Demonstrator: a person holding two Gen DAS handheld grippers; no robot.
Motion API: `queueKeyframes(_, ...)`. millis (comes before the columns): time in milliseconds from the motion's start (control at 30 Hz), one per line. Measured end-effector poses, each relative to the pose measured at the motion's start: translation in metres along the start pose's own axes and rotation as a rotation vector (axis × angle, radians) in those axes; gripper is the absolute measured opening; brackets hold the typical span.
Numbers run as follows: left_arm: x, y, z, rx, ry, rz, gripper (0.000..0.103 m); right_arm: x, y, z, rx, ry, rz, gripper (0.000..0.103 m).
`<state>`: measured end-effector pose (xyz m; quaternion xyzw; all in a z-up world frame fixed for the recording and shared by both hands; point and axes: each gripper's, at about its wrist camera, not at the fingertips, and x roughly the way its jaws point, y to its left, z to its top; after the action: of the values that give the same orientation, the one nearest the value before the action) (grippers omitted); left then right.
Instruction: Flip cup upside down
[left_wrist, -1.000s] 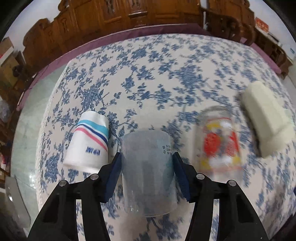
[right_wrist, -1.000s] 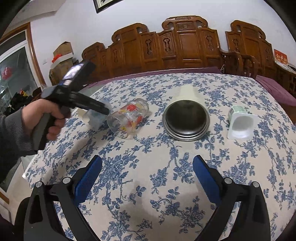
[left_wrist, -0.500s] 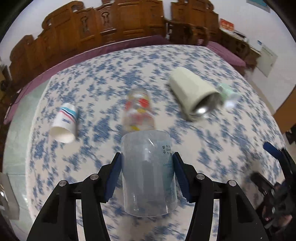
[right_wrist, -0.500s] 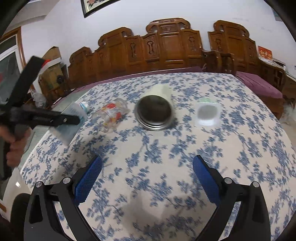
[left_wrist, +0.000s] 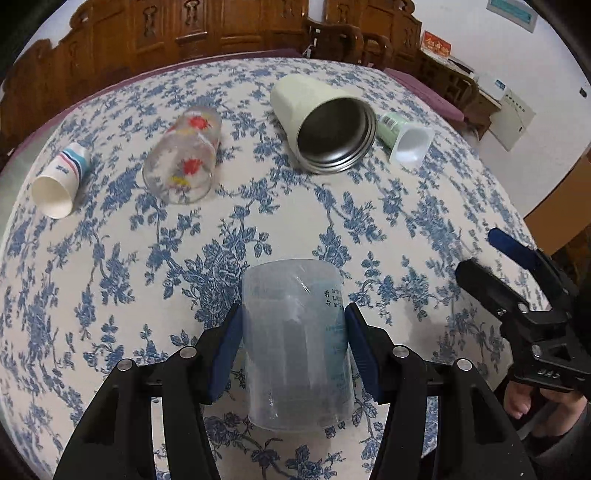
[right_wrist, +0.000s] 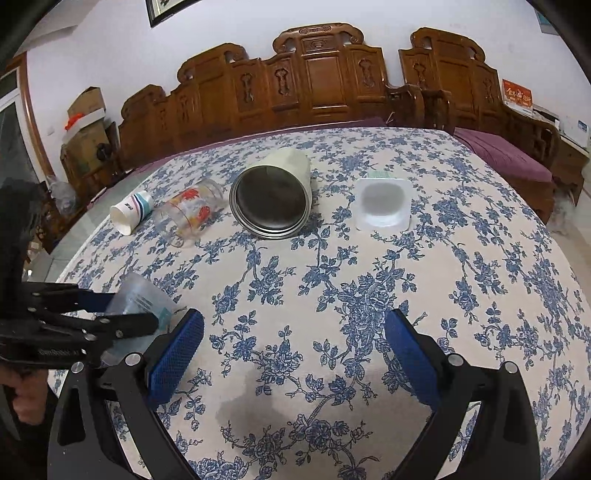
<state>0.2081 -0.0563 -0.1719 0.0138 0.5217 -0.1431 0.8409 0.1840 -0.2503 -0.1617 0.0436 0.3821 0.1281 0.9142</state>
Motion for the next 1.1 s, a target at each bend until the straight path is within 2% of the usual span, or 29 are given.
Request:
queueKeyframes(167,-0.005,0.005,-0.002,-0.020,-0.027,-0.006,0.055,0.001,0.000,0.001,0.001,0.000,-0.003,0.099)
queueKeyframes(233,-0.015,0.009,-0.004,-0.028,-0.056,-0.003,0.061,-0.001,0.002,0.002,0.004,-0.002,-0.003,0.099)
queueKeyframes(500,-0.066,0.035,-0.017,-0.087,-0.178,0.023,0.072,-0.010,0.025,0.012,-0.035,-0.010,0.014,0.099)
queueKeyframes(567,-0.076,0.042,-0.021,-0.092,-0.210,0.041,0.085,-0.013,0.035,0.017,-0.048,-0.010,0.025,0.099)
queueKeyframes(633,-0.091,0.049,-0.028,-0.096,-0.274,0.075,0.095,-0.015,0.045,0.021,-0.060,-0.007,0.039,0.099)
queueKeyframes(733,-0.104,0.059,-0.035,-0.086,-0.315,0.138,0.095,-0.016,0.062,0.025,-0.080,0.004,0.055,0.099)
queueKeyframes(867,-0.116,0.076,-0.046,-0.104,-0.356,0.168,0.095,-0.009,0.087,0.032,-0.097,0.052,0.092,0.095)
queueKeyframes(1100,-0.119,0.100,-0.062,-0.130,-0.388,0.211,0.095,0.021,0.120,0.037,-0.080,0.193,0.132,0.086)
